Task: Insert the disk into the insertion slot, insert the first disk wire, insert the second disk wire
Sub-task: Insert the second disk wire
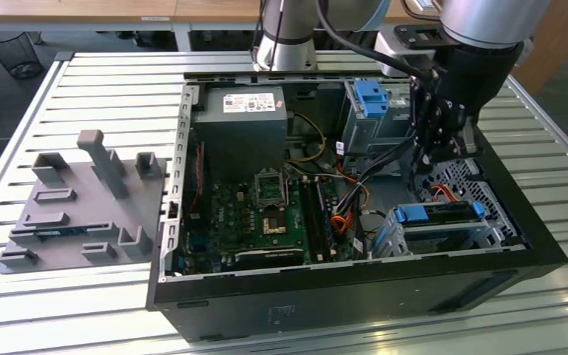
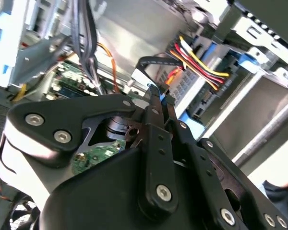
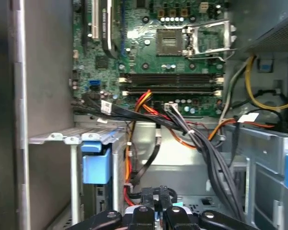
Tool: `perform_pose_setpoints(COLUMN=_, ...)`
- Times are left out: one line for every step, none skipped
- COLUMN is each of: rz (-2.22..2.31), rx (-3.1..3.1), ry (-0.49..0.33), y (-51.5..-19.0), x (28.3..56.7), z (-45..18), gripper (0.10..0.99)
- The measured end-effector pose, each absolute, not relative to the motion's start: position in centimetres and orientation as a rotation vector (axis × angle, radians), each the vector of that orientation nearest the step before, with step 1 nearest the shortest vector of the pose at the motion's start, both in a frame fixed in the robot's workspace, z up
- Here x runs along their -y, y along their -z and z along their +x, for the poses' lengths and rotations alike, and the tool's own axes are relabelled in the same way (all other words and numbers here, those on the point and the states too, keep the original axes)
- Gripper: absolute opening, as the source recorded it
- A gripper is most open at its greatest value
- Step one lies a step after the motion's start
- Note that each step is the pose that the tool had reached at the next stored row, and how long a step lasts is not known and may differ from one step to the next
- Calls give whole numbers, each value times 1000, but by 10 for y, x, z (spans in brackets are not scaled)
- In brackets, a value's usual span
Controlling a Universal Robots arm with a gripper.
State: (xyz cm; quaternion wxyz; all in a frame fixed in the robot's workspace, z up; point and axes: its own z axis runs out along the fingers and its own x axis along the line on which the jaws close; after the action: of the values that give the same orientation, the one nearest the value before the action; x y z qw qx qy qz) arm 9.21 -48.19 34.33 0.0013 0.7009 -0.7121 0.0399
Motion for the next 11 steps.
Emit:
perform_pose_setpoints(rz=2194, rx=2228, ry=-139, y=-343, x=482, z=92, gripper=169)
perform_pose_setpoints(rz=2189, rx=2222, ry=-150, y=-343, x=482, z=92, gripper=169)
perform_pose_setpoints(rz=2185, rx=2218, ry=-158, y=-343, x=482, z=92, gripper=169)
perform_pose_setpoints(rz=2182, rx=2215, ry=-165, y=-343, x=482, z=92, gripper=169)
perform_pose_setpoints(rz=2179, rx=2212, ry=-170, y=-342, x=482, z=92, gripper=169)
perform_pose_setpoints(rz=2177, rx=2209, ry=-176, y=-342, x=482, z=92, gripper=169)
perform_pose_setpoints(rz=2174, rx=2206, ry=-181, y=-341, x=482, z=92, gripper=169)
perform_pose_setpoints(rz=2172, rx=2203, ry=-186, y=-341, x=482, z=92, gripper=180)
perform_pose_setpoints(rz=2170, rx=2201, ry=-190, y=-340, x=482, z=93, gripper=180)
perform_pose_setpoints(rz=2169, rx=2200, ry=-193, y=-340, x=482, z=93, gripper=243)
perform_pose_setpoints(rz=2167, rx=2198, ry=-196, y=-339, x=482, z=93, gripper=243)
